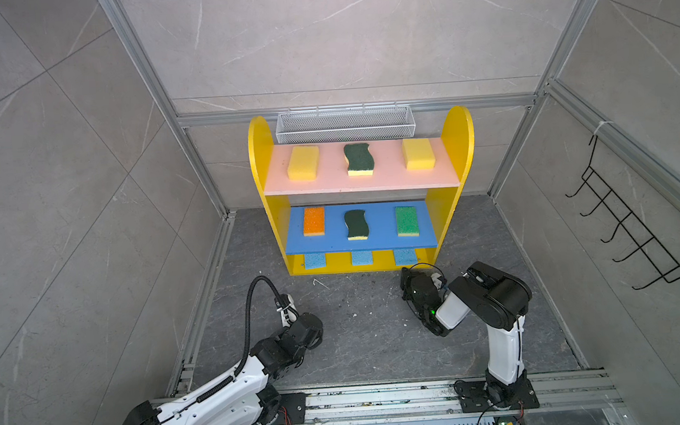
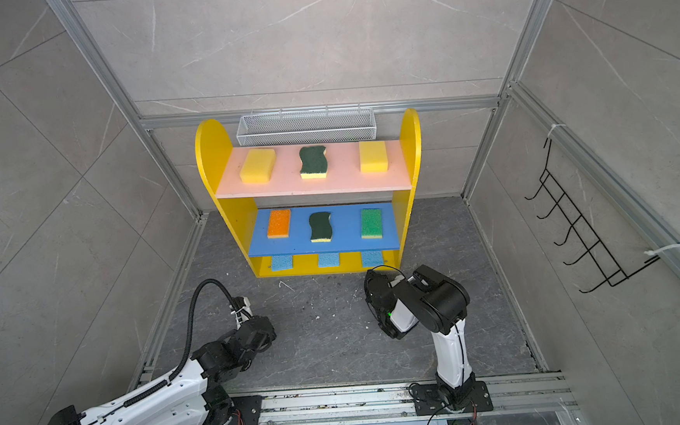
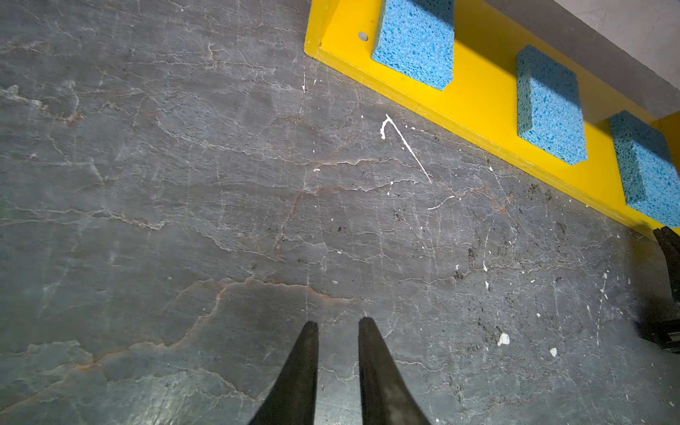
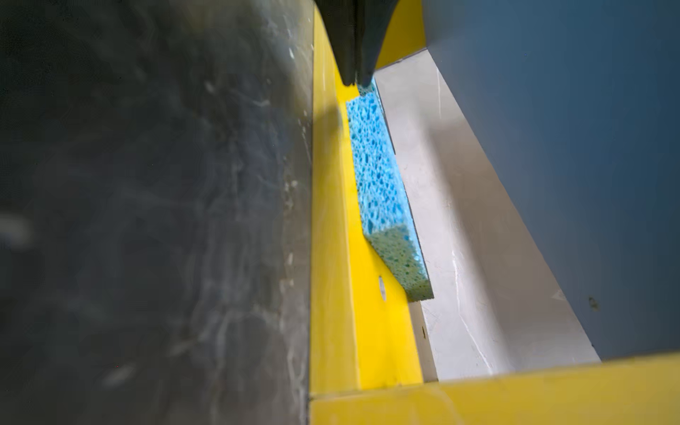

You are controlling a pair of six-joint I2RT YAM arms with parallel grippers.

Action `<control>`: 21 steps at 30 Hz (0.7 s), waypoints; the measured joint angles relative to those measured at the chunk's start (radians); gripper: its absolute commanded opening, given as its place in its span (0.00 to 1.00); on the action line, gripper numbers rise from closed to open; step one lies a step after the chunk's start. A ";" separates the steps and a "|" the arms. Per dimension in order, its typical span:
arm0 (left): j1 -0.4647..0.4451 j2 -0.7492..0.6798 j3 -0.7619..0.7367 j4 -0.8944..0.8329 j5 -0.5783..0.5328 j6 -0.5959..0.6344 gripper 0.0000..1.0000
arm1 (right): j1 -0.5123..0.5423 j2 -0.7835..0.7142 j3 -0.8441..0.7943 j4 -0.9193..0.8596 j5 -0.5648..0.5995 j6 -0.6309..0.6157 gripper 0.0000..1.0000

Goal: Place and organize the cleaning sponges onto the shelf

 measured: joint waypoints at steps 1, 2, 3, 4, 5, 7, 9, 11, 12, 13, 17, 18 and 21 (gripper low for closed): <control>0.000 0.000 0.000 0.000 0.000 -0.002 0.25 | 0.000 0.009 0.004 0.013 0.004 0.000 0.00; 0.000 0.000 0.000 0.000 0.000 -0.003 0.25 | 0.001 0.015 0.006 0.024 0.006 0.000 0.00; 0.000 0.000 0.000 0.000 0.000 -0.005 0.25 | 0.001 0.019 0.008 0.030 0.008 0.000 0.00; 0.000 0.000 0.000 0.000 0.000 -0.007 0.25 | 0.001 0.023 0.009 0.039 0.011 0.000 0.00; 0.000 0.001 0.000 0.000 0.000 -0.009 0.25 | 0.002 0.027 0.009 0.047 0.014 0.000 0.00; 0.000 0.006 0.000 0.001 0.000 -0.010 0.25 | 0.003 0.030 0.009 0.054 0.018 0.000 0.00; 0.000 0.013 0.000 0.002 0.000 -0.010 0.25 | 0.003 0.031 0.010 0.054 0.018 0.000 0.00; 0.000 0.020 0.000 0.002 0.000 -0.011 0.25 | 0.003 0.032 0.011 0.055 0.018 0.000 0.00; 0.000 0.023 0.000 0.003 0.000 -0.011 0.25 | 0.003 0.034 0.011 0.058 0.018 0.000 0.00; 0.000 0.025 0.000 0.004 0.000 -0.013 0.25 | 0.003 0.037 0.012 0.064 0.019 -0.001 0.00; 0.000 0.028 -0.005 0.006 0.000 -0.019 0.25 | 0.002 0.042 0.018 0.069 0.018 -0.004 0.00; 0.000 0.029 -0.008 0.006 0.000 -0.021 0.25 | -0.001 0.044 0.024 0.068 0.011 -0.004 0.00; 0.000 0.029 -0.017 0.007 0.000 -0.025 0.25 | -0.015 0.050 0.052 0.046 -0.010 -0.005 0.00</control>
